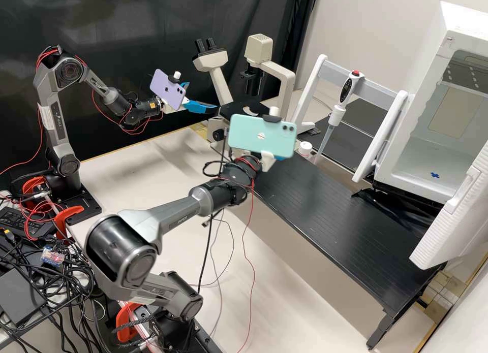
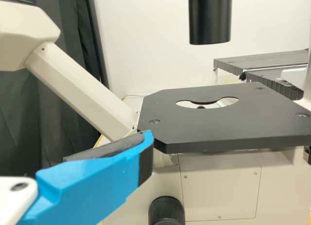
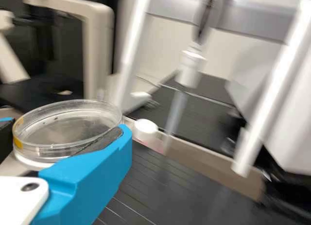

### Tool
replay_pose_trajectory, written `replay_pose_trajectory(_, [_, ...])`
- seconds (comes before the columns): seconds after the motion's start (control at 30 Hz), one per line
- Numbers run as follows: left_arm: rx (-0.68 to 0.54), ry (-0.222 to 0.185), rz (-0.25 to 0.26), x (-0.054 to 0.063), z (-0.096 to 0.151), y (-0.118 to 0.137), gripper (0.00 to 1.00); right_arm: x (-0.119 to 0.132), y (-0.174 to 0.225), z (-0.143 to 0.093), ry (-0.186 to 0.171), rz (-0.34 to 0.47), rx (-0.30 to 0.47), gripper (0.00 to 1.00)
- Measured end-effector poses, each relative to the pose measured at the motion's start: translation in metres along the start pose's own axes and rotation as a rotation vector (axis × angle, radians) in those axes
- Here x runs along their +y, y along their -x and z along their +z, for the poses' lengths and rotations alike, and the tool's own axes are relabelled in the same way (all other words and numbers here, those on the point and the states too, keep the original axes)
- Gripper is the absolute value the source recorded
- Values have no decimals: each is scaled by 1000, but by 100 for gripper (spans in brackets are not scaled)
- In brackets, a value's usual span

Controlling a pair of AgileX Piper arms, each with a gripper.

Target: Move the petri dish to the microscope

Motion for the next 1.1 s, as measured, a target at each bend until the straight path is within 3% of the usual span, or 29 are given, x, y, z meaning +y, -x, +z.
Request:
replay_pose_trajectory(0.3, [0,0,0,0,0,0,100,-20,-54,-61,67,-69,7,0])
replay_pose_trajectory(0.47, [0,0,0,0,0,0,100,-30,-82,-81,82,-41,-28,0])
replay_pose_trajectory(0.67, [0,0,0,0,0,0,100,-44,-106,-86,50,78,-70,0])
replay_pose_trajectory(0.7, [0,0,0,0,0,0,100,-46,-111,-86,71,104,-64,0])
replay_pose_trajectory(0.77, [0,0,0,0,0,0,100,-48,-116,-86,41,159,-61,0])
replay_pose_trajectory(0.83, [0,0,0,0,0,0,100,-53,-123,-88,33,201,-41,0])
replay_pose_trajectory(0.93, [0,0,0,0,0,0,100,-62,-138,-95,-3,276,24,0])
replay_pose_trajectory(1.1, [0,0,0,0,0,0,100,-81,-151,-100,-14,247,78,0])
